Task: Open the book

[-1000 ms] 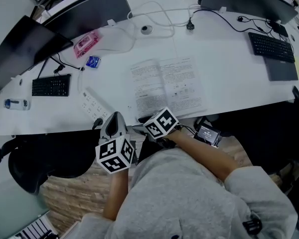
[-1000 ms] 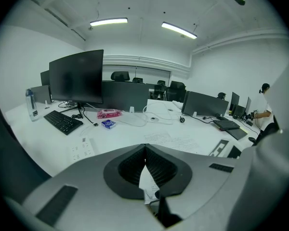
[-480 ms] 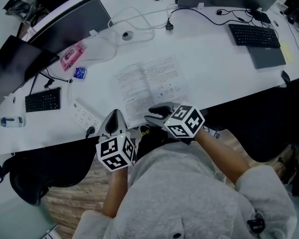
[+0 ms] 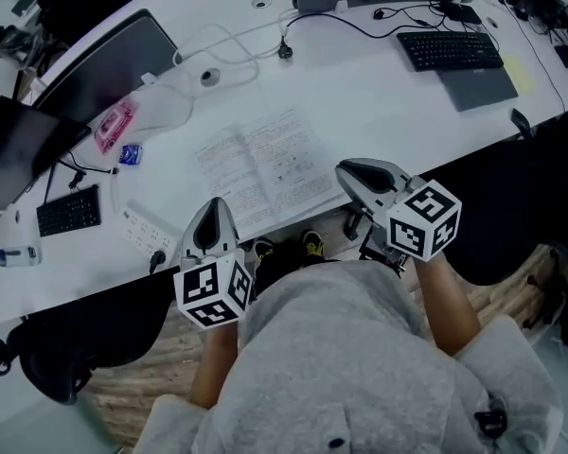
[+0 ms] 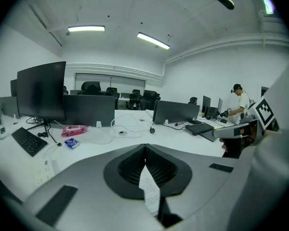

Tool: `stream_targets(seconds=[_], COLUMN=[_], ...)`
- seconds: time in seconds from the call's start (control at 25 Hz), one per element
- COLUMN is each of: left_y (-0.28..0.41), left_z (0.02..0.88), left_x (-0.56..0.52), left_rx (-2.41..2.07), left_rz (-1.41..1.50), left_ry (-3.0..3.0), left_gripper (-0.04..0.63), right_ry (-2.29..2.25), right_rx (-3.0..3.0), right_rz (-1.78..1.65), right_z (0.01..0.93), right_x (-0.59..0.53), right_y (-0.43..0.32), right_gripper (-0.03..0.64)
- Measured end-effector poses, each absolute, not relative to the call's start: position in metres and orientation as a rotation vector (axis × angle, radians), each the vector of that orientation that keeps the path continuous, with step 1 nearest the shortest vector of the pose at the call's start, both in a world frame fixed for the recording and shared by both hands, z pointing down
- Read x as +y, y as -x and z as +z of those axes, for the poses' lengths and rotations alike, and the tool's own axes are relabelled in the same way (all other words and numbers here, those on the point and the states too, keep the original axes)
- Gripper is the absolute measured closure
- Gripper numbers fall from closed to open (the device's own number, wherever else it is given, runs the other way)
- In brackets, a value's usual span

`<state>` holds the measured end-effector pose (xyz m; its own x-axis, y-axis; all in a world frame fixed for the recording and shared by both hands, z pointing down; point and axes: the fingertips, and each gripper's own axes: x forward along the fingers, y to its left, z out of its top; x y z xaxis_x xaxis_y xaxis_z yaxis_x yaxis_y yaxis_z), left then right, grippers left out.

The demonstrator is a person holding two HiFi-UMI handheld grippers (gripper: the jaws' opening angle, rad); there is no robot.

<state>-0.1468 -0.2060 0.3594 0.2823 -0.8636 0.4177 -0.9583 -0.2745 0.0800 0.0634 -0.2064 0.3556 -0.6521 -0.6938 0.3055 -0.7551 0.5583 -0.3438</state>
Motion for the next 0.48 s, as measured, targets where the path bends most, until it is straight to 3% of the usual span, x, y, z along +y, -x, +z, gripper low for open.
stream_targets(seconds=[0.24,0.48], left_y=[0.134,0.126], left_z=[0.344,0.341], left_x=[-0.201,-0.198], left_rx=[-1.641,-1.636], left_rz=[0.399,0.400], left_ry=[-2.290,-2.321], left_gripper=[0.587,0.588], right_ry=[-1.629,-1.716], right_rx=[-2.600,-2.535], right_rz=[0.599,0.477], right_z=[0.320,0.312], right_x=[-0.194,-0.184], right_y=[-0.136,-0.163], right_gripper=[0.568,0.568])
